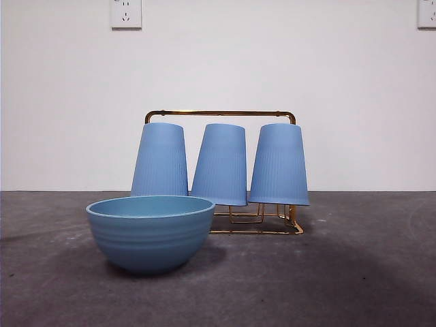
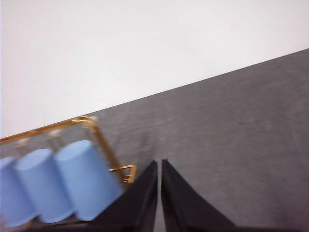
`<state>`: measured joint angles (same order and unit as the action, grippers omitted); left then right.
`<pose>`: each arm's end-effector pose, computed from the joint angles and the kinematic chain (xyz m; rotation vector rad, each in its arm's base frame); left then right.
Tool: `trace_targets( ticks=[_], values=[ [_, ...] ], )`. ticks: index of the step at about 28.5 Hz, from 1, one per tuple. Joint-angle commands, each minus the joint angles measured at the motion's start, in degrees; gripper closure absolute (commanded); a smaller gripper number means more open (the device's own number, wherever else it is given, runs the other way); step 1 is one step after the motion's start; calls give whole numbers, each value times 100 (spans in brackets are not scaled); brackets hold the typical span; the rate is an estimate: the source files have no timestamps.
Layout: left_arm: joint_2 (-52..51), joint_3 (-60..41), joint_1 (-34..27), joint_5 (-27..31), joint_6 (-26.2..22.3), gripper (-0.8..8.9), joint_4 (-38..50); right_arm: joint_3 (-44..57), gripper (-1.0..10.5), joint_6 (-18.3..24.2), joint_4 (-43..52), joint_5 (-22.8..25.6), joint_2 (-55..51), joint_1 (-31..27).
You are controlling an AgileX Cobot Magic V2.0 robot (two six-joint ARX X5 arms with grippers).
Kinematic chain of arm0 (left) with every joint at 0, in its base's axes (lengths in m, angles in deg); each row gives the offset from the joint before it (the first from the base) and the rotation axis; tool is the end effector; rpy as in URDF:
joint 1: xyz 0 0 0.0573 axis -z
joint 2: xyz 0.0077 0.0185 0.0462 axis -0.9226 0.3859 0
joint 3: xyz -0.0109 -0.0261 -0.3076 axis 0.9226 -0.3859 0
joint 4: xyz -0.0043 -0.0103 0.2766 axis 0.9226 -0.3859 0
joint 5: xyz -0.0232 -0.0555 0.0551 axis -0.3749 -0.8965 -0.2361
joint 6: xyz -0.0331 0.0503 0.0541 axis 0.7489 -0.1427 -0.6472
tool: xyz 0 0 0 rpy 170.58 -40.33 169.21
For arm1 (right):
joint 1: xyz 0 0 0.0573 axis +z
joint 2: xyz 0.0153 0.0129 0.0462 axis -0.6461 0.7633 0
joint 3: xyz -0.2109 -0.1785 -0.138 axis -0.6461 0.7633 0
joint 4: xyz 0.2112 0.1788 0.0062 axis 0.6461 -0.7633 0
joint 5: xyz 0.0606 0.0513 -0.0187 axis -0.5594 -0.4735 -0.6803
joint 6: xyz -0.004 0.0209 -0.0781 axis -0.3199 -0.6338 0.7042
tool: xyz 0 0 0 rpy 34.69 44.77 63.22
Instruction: Right arm lift cup from the cupboard, then place it on the right of the bowl
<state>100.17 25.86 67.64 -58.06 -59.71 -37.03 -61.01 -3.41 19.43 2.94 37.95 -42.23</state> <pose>0.1180 -0.0121 0.2533 -0.3876 0.1658 -0.1497 0.1024 0.0117 0.2679 0.3841 0.1161 0.1774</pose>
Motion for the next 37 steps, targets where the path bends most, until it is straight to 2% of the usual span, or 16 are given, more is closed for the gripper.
trace_targets(
  ticks=[1, 6, 13, 19, 22, 25, 32, 33, 34, 37],
  values=[
    [492, 616, 96, -173, -79, 804, -116, -455, 935, -37, -129, -363, 389, 2],
    [1327, 1528, 356, -457, -354, 804, -710, -1161, 934, 63, -579, -1102, 1086, 2],
    [2164, 2409, 796, -820, -911, 804, -1305, -1858, 934, 929, -1298, -1792, 1928, 146],
    [2583, 2645, 1147, -1305, -1314, 804, -1440, -2146, 934, 1733, -1635, -2551, 2599, 457],
    [2756, 2645, 1287, -1596, -1419, 804, -1506, -2151, 934, 1928, -1635, -2636, 2830, 636],
    [2870, 2645, 1388, -1620, -1416, 804, -1582, -2149, 933, 2055, -1626, -2625, 2938, 748],
    [2911, 2645, 1458, -1617, -1484, 781, -1558, -2149, 930, 2052, -1613, -2579, 2944, 780],
    [2911, 2645, 1458, -1617, -1484, 758, -1558, -2149, 902, 2037, -1613, -2581, 2946, 780],
    [2911, 2645, 1458, -1617, -1484, 729, -1558, -2149, 822, 2017, -1613, -2581, 2946, 780],
    [2911, 2645, 1458, -1617, -1484, 531, -1558, -2149, 540, 1884, -1613, -2583, 2946, 780]
  ],
)
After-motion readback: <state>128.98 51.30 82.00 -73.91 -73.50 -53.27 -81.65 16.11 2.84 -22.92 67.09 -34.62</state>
